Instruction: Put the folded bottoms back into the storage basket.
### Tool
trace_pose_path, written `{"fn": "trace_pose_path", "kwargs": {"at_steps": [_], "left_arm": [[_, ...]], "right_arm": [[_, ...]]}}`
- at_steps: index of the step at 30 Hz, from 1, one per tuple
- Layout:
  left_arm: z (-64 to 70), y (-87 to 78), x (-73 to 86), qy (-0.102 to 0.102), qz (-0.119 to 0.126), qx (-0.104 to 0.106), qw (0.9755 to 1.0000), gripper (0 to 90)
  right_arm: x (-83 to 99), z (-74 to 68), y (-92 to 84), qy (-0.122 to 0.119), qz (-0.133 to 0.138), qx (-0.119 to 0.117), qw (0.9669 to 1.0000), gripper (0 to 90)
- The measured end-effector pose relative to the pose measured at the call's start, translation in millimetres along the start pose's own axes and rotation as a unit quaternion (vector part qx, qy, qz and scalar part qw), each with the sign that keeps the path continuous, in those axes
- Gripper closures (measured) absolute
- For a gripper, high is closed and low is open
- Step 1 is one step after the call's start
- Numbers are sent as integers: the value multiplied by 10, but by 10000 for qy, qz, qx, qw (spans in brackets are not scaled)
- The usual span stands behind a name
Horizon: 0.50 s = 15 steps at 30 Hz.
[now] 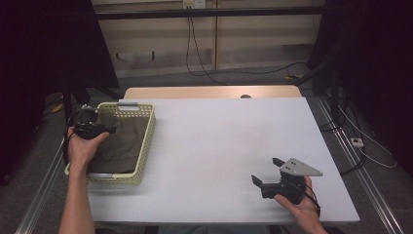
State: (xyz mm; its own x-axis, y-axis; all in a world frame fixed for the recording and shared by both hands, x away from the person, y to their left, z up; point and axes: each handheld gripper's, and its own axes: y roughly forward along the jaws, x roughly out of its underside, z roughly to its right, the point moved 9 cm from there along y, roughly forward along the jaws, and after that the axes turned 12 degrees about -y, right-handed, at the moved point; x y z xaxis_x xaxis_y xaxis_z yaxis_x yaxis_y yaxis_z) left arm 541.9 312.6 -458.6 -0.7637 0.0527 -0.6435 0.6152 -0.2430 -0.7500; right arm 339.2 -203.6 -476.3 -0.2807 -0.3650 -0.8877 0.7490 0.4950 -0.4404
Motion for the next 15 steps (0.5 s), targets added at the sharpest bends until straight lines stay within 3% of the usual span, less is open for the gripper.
{"fn": "trace_pose_path", "kwargs": {"at_steps": [6,10,12,15], "left_arm": [[-41,-158,-160,-335,555,88,9979,216],[-2,-229,-233,-524,819,479,9941,166],[22,-245,-256,-558,744,503,9944,98],[96,-314,-292,-509,860,885,9910,66]], "right_arm": [[-1,0,-11,1,25,-25,10000,43],[5,7,-10,4,20,-13,10000,42],[8,8,-13,5,13,-7,10000,42],[4,15,-13,21,10,18,10000,41]]}}
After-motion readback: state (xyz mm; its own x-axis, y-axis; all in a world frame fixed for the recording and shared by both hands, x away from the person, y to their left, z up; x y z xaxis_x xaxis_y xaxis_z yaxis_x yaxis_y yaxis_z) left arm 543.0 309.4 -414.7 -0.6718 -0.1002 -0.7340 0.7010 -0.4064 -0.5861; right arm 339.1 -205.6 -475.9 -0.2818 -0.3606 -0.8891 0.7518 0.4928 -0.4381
